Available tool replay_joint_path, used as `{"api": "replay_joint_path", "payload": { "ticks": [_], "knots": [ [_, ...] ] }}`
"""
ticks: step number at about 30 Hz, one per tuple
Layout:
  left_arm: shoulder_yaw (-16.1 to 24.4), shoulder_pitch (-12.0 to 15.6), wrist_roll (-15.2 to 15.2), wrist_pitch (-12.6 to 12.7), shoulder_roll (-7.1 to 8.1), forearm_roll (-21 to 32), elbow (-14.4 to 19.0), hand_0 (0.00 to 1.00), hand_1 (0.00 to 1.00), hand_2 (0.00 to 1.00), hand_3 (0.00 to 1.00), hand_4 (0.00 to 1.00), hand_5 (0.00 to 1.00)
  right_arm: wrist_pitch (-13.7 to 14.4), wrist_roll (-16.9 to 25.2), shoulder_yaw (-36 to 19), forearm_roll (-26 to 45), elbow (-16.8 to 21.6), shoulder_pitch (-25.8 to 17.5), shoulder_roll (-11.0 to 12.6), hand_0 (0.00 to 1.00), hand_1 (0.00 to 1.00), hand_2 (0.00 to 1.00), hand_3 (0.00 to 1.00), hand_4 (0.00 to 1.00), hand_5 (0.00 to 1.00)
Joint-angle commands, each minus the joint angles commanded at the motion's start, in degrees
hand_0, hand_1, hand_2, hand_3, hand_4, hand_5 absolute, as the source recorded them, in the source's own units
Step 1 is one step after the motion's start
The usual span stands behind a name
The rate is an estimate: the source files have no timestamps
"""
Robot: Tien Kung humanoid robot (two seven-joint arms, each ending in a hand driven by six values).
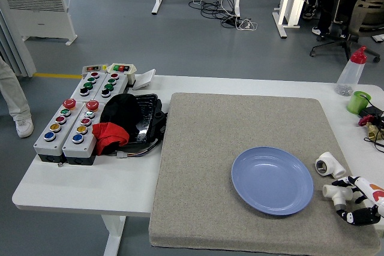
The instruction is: Pick pipe place plate twice
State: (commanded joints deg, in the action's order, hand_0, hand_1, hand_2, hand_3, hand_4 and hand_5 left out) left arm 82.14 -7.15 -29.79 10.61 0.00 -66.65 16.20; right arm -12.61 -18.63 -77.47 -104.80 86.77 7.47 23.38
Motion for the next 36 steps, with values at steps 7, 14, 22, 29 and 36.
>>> {"api": "replay_joint_path", "payload": {
  "ticks": [7, 14, 22, 29, 36],
  "knots": [
    [-0.1, -0.3, 0.1, 0.0, 0.0, 0.2, 0.0, 0.609, 0.576, 0.595, 0.631, 0.596, 0.998, 0.7, 0.5, -1.3, 0.9, 3.2, -0.2, 0.3, 0.566, 0.618, 0.653, 0.692, 0.653, 0.138],
    [-0.2, -0.3, 0.0, 0.0, 0.0, 0.3, 0.0, 0.608, 0.576, 0.595, 0.632, 0.596, 0.998, 0.3, 0.1, 1.9, 1.3, 6.9, 3.3, 1.7, 0.581, 0.621, 0.653, 0.69, 0.629, 0.118],
    [-0.6, -0.3, 0.0, 0.1, 0.0, 0.8, 0.0, 0.609, 0.576, 0.595, 0.632, 0.596, 0.998, -0.4, 0.3, 9.3, 3.3, 4.5, 13.1, 0.6, 0.586, 0.628, 0.655, 0.689, 0.615, 0.103],
    [-1.0, -0.4, 0.2, 0.1, 0.0, 1.6, 0.0, 0.608, 0.576, 0.595, 0.63, 0.597, 0.998, -1.6, -0.3, 17.9, 5.0, -0.3, 20.3, -1.4, 0.608, 0.646, 0.662, 0.691, 0.61, 0.102],
    [-1.0, -0.4, 0.0, 0.1, 0.0, 1.5, 0.1, 0.608, 0.576, 0.595, 0.63, 0.599, 0.998, -2.5, -0.7, 25.3, 5.2, -5.3, 25.5, -3.9, 0.618, 0.658, 0.668, 0.697, 0.61, 0.104]
  ]
}}
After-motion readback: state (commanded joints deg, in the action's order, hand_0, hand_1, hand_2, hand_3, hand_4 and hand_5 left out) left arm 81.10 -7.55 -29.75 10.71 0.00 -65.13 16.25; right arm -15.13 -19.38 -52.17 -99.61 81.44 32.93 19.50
